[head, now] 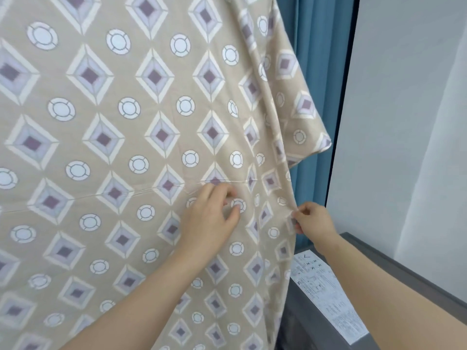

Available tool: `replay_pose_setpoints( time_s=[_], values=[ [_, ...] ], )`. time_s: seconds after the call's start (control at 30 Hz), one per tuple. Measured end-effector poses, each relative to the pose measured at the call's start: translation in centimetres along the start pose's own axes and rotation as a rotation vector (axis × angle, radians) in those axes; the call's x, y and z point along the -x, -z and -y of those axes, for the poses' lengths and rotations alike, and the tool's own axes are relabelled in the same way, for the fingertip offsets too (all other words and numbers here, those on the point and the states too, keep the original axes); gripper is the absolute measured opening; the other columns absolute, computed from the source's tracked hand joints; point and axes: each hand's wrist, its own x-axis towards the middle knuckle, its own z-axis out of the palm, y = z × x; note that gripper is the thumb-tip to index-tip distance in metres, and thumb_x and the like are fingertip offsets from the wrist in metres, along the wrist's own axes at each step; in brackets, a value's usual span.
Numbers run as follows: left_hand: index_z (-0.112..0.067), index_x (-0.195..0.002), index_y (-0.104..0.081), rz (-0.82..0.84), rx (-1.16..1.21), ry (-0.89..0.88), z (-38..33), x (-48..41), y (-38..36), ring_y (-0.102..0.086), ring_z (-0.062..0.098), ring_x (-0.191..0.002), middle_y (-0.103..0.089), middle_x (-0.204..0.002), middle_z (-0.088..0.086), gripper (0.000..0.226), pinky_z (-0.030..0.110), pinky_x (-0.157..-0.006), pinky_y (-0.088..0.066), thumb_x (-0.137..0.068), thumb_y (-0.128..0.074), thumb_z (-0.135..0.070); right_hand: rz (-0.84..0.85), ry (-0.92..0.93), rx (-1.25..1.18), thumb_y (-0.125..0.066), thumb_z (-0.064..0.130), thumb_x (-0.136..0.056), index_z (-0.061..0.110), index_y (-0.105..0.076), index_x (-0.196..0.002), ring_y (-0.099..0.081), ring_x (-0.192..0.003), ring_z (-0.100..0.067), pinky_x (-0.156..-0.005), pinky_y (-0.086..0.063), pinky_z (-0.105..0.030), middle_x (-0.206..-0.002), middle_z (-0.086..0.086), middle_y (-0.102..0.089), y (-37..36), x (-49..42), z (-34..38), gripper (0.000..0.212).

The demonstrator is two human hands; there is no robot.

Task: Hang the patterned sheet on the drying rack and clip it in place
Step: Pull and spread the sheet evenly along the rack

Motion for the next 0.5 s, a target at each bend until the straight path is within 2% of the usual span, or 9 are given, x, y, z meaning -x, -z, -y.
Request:
replay_pose_setpoints(
  time_s=[0.07, 0.17, 0.27, 0.37, 0.43, 0.5],
  values=[
    [-0.023, -0.1, -0.06, 0.001, 0.018, -0.021, -0.2, -0.4, 0.1, -0.051, 0.005, -0.084, -0.048, -0.092, -0.016, 0.017, 0.025, -0.067, -0.037, -0.085, -0.057, -0.03, -0.053, 0.0, -0.04, -0.056, 0.009, -0.087, 0.016, -0.046, -0.073, -0.058, -0.077, -0.029, -0.08, -0.053, -0.043, -0.084, -0.011, -0.06, 0.0, 0.0, 0.7, 0.018],
    [-0.023, -0.095, -0.06, -0.02, 0.045, -0.057, -0.6, -1.6, 0.6, -0.056, 0.011, -0.085, -0.049, -0.089, -0.015, 0.021, 0.029, -0.069, -0.044, -0.079, -0.049, -0.032, 0.0, 0.034, -0.152, -0.068, 0.019, -0.081, 0.017, -0.039, -0.076, -0.052, -0.074, -0.024, -0.073, -0.048, -0.038, -0.084, -0.006, -0.051, -0.1, 0.0, 3.2, 0.029],
    [-0.022, -0.095, -0.06, -0.045, 0.045, -0.101, -1.1, -3.0, 1.3, -0.054, 0.007, -0.087, -0.045, -0.087, -0.016, 0.011, 0.024, -0.067, -0.041, -0.085, -0.056, -0.025, 0.109, 0.162, -0.253, -0.068, 0.023, -0.081, 0.017, -0.051, -0.087, -0.054, -0.073, -0.015, -0.07, -0.046, -0.029, -0.083, 0.002, -0.057, 0.1, 0.8, 7.3, 0.019],
    [-0.022, -0.099, -0.059, -0.047, 0.023, -0.134, -1.7, -4.7, 2.4, -0.05, 0.002, -0.089, -0.041, -0.086, -0.019, 0.013, 0.02, -0.063, -0.035, -0.087, -0.058, -0.022, 0.087, 0.241, -0.436, -0.065, 0.025, -0.086, 0.016, -0.062, -0.099, -0.06, -0.067, -0.007, -0.053, -0.045, -0.015, -0.08, 0.007, -0.064, 0.6, 1.5, 10.9, 0.016],
    [-0.021, -0.1, -0.059, -0.057, 0.042, -0.168, -2.3, -6.5, 3.6, -0.054, 0.007, -0.093, -0.043, -0.09, -0.018, 0.013, 0.024, -0.069, -0.039, -0.087, -0.057, -0.021, 0.029, 0.231, -0.564, -0.064, 0.031, -0.086, 0.014, -0.063, -0.1, -0.063, -0.068, -0.01, -0.05, -0.046, -0.017, -0.08, 0.003, -0.066, 1.3, 1.4, 13.0, 0.022],
    [-0.021, -0.101, -0.059, -0.065, 0.044, -0.206, -3.2, -8.4, 4.8, -0.054, 0.009, -0.096, -0.047, -0.096, -0.015, 0.014, 0.028, -0.075, -0.042, -0.088, -0.056, -0.022, -0.02, 0.185, -0.635, -0.062, 0.037, -0.088, 0.011, -0.061, -0.095, -0.057, -0.059, -0.014, -0.054, -0.047, -0.023, -0.069, 0.0, -0.06, 1.7, 1.1, 14.6, 0.027]
  ],
)
